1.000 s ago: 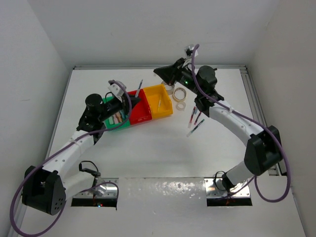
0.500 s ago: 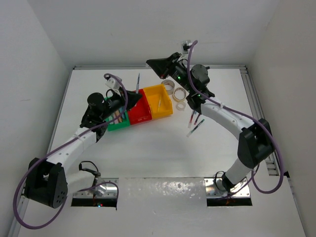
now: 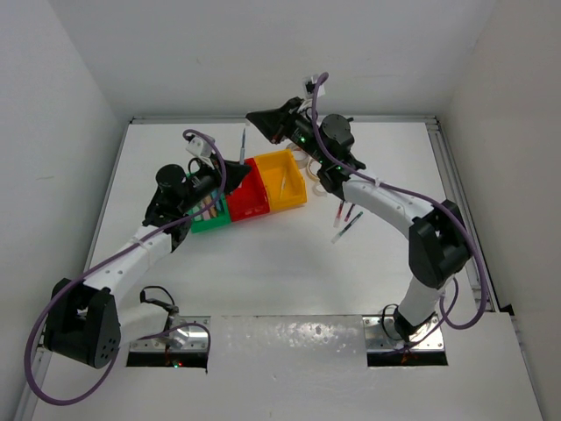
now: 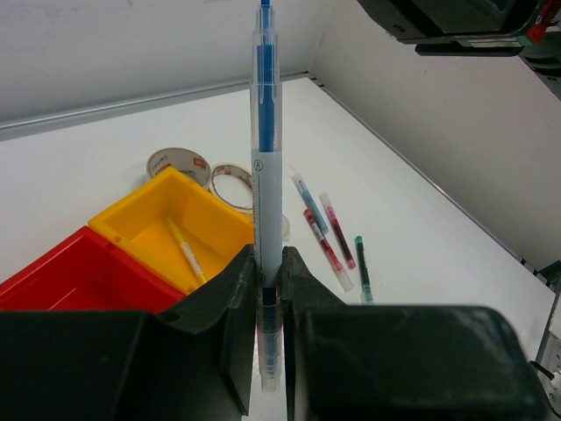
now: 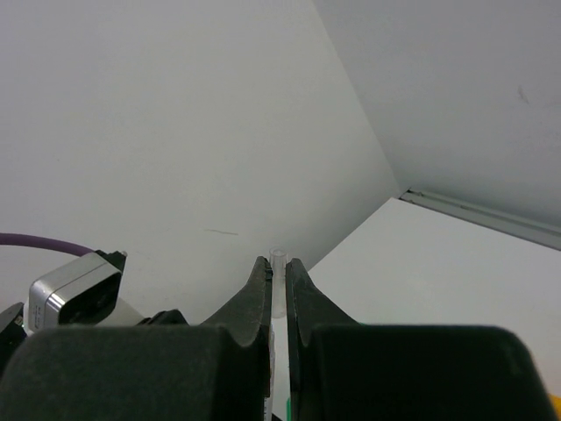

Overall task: Sort the stationery into containers
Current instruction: Close the pen cap on the pen.

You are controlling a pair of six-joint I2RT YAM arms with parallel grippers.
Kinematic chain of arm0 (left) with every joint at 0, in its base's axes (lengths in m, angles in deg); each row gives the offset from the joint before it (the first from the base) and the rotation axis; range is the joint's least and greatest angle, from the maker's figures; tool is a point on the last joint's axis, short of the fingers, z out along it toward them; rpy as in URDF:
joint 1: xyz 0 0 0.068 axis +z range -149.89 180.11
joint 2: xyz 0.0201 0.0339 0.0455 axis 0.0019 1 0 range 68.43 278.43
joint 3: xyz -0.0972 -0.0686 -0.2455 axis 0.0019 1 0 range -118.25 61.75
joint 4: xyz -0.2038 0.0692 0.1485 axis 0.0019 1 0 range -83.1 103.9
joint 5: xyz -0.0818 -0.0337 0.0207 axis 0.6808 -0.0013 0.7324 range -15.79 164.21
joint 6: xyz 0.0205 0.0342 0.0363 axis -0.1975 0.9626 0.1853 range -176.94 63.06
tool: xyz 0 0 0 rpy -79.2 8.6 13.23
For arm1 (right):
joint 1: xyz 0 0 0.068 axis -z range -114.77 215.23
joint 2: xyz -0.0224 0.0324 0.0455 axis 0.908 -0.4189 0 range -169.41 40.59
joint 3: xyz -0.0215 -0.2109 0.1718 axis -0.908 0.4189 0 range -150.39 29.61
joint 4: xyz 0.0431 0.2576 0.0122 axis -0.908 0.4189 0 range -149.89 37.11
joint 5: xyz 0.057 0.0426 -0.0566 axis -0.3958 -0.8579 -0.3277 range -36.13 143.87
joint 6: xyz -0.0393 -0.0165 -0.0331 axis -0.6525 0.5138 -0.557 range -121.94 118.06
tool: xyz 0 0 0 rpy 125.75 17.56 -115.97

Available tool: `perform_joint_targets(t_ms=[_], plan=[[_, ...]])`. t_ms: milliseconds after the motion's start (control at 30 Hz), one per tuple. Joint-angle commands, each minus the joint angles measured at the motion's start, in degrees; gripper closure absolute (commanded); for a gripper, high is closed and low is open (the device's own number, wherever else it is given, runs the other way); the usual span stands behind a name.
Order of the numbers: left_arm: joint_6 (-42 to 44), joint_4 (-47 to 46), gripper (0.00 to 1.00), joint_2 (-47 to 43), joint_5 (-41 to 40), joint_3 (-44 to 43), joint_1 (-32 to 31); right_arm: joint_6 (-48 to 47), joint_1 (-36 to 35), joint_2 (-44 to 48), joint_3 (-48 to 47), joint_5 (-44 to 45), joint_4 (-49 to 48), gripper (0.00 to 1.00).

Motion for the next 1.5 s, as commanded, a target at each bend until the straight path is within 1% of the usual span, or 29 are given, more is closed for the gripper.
perform_joint_targets(t_ms=[0, 367, 700, 900, 1067, 1333, 1467], plan=[[-0.62, -2.98, 1.0, -0.08, -0.53, 0.11, -0.67, -0.62, -0.61, -0.93, -3.58, 0.06, -1.38, 1.0], [-0.71, -2.8, 1.0, -0.08, -1.06, 0.2, -0.58, 0.96, -1.84, -2.52, -3.75, -0.2, -1.38, 1.0], [-0.62, -2.01, 1.0, -0.61, -2.46, 0.46, -0.5, 0.96, -2.02, -1.38, -1.73, -0.46, -0.42, 1.0], [-0.45, -1.92, 1.0, -0.96, -2.82, 0.55, -0.5, 0.79, -2.02, -0.85, -0.24, -2.22, 1.7, 1.0], [0.26, -2.01, 1.0, -1.31, -2.91, 0.73, -0.58, 4.3, -0.87, -2.34, -0.85, -8.89, 1.79, 1.0], [1.66, -2.8, 1.0, -2.1, -2.73, 0.9, -0.5, 3.87, -0.7, -1.81, 1.61, -9.25, 1.7, 1.0], [2.98, -2.62, 1.0, -2.45, -2.99, 0.9, -0.58, 3.51, -0.7, -2.16, 1.26, -10.39, 3.45, 1.0]])
